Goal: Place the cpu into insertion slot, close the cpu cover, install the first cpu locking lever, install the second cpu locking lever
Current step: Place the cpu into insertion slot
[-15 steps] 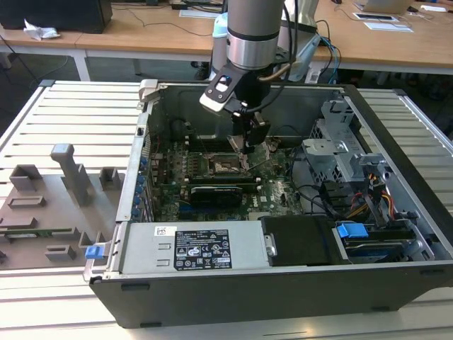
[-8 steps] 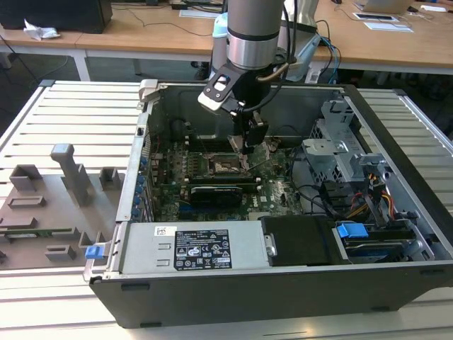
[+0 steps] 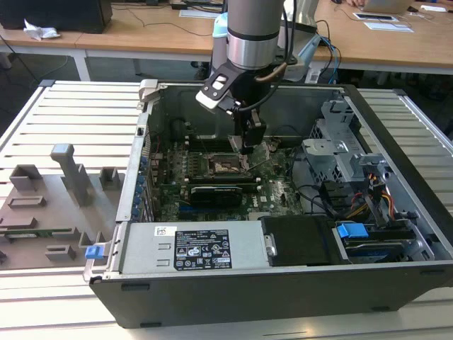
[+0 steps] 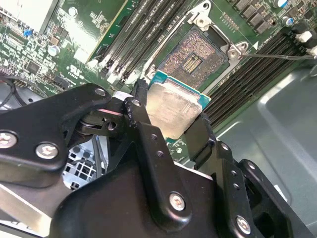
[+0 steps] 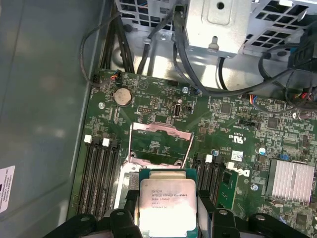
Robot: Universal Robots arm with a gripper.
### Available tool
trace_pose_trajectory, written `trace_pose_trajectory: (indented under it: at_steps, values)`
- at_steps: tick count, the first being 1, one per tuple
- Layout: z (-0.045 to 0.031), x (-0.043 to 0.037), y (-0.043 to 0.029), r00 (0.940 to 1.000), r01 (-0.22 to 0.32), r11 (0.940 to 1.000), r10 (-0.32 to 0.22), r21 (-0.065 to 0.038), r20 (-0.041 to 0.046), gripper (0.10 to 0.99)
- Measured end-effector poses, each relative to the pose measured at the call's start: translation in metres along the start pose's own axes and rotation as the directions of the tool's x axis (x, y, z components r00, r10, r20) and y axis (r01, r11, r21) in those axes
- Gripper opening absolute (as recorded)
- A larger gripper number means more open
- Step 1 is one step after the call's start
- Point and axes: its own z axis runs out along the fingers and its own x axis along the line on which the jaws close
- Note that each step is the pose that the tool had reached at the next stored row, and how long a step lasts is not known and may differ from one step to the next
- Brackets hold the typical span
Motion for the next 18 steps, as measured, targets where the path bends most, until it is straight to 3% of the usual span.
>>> trace_pose_trajectory:
  at_steps: [10,18]
  values:
    - [0.0003,0.0000,0.0000,0.9944,-0.106,0.9944,0.106,-0.001,0.0058,0.545]
    - [0.0003,0.0000,0.0000,0.9941,-0.109,0.9941,0.109,-0.001,0.0060,0.545]
